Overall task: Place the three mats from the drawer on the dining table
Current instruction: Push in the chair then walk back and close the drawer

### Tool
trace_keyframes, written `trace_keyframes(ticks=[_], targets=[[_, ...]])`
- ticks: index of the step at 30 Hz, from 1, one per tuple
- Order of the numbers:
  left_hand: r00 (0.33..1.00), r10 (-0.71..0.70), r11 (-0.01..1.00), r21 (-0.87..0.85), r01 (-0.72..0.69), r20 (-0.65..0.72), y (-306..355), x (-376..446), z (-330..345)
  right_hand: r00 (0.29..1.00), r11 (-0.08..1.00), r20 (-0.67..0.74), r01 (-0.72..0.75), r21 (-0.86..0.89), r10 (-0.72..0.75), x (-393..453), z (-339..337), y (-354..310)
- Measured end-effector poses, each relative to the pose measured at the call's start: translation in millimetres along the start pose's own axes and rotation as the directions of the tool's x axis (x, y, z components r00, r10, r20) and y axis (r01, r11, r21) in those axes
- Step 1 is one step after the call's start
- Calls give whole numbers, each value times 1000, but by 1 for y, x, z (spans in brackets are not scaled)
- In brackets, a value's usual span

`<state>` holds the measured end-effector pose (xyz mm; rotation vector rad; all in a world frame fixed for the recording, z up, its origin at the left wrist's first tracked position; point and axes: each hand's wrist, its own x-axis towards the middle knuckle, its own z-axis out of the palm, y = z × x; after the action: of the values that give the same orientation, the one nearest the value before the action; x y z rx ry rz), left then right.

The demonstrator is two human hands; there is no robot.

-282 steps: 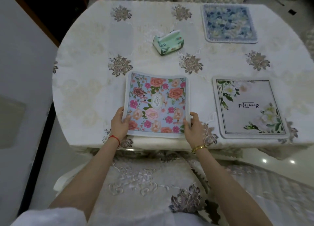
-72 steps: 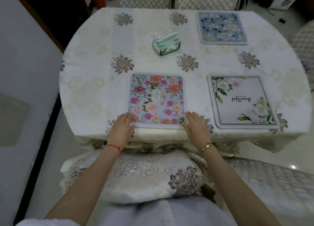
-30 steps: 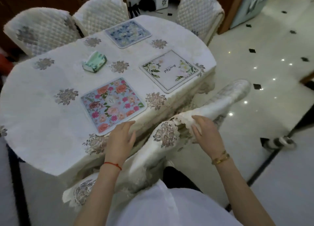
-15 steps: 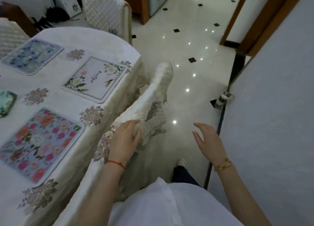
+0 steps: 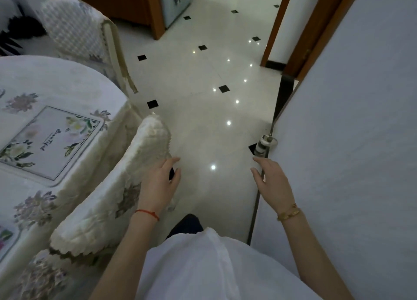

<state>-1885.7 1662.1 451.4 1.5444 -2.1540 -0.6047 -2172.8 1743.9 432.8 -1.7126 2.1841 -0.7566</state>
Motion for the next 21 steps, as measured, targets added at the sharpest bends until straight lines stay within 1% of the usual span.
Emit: trace_keyframes(ticks=[5, 9, 11, 15, 18, 21], targets=[[998, -52, 998, 34, 50, 48, 9, 59, 29, 998, 1000, 59, -22, 14, 21, 53, 8, 36], [994, -99, 995, -5, 99, 50, 12, 120, 52, 994, 999, 103, -36, 22, 34, 123, 19, 67], [993, -112, 993, -30, 113, 33, 11, 159, 63, 993, 999, 118, -16, 33, 12, 171, 22, 77], [989, -144, 990, -7, 143, -36, 13, 251, 72, 991, 999, 128, 44, 30, -47, 285, 14, 81], [989, -132, 991, 21, 134, -74, 17, 326, 69, 989, 996, 112, 91, 19, -92, 370, 7, 80], [988, -120, 991, 40, 124, -93, 21, 391, 61, 988, 994, 113, 105, 16, -106, 432, 7, 76]])
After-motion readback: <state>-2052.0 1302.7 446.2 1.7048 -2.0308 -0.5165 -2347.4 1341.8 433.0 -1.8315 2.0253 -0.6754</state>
